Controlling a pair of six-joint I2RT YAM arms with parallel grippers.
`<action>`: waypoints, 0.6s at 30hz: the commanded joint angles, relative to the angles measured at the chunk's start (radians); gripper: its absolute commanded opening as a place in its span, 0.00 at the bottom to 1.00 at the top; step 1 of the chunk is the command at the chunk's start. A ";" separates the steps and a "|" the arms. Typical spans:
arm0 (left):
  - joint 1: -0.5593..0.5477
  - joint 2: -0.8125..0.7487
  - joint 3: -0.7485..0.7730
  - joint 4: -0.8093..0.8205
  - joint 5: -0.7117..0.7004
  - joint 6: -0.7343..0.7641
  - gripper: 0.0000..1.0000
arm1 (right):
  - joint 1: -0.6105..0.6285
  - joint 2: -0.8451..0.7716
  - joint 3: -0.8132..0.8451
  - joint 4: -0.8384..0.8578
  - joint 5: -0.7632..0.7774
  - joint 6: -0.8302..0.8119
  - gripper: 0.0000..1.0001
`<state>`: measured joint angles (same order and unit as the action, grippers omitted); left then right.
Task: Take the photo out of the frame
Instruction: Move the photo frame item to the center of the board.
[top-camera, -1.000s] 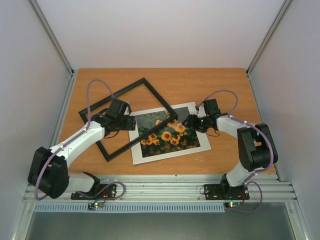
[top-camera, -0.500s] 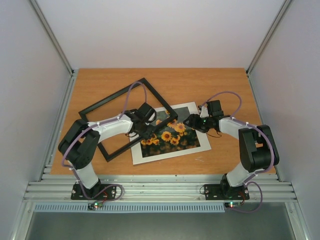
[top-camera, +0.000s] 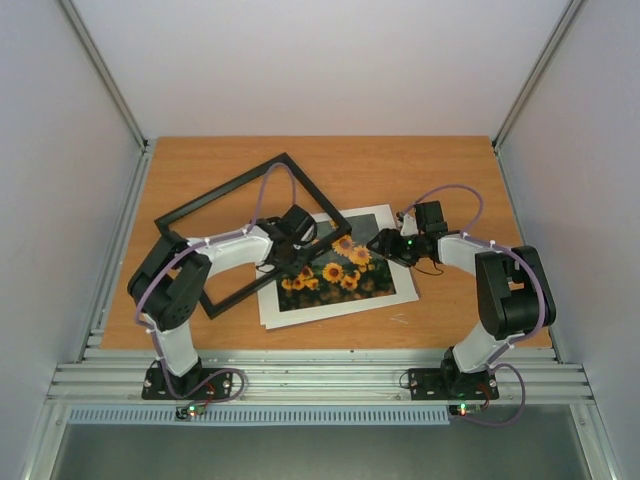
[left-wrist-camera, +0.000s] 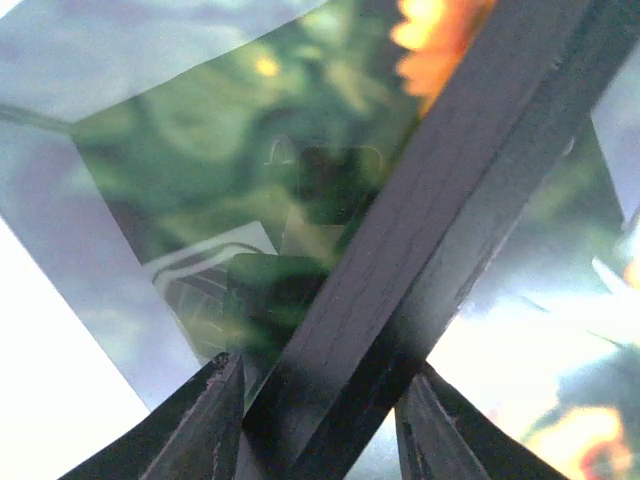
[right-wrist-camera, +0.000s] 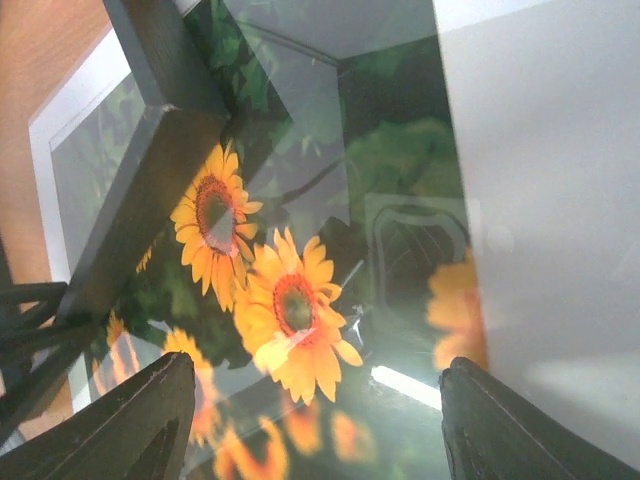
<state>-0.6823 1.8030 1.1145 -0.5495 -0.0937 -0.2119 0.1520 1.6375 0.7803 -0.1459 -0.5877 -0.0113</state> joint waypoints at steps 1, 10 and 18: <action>0.074 0.003 0.032 0.004 -0.091 -0.058 0.38 | -0.012 0.010 -0.002 0.012 -0.030 0.005 0.67; 0.168 0.004 0.088 -0.016 -0.030 -0.077 0.30 | -0.016 0.049 0.009 0.002 -0.026 -0.001 0.67; 0.240 -0.006 0.090 -0.030 -0.072 -0.115 0.23 | -0.018 0.073 0.013 -0.005 -0.026 -0.001 0.67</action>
<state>-0.4950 1.8091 1.1816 -0.5762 -0.1436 -0.2874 0.1398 1.6783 0.7853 -0.1226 -0.6357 -0.0113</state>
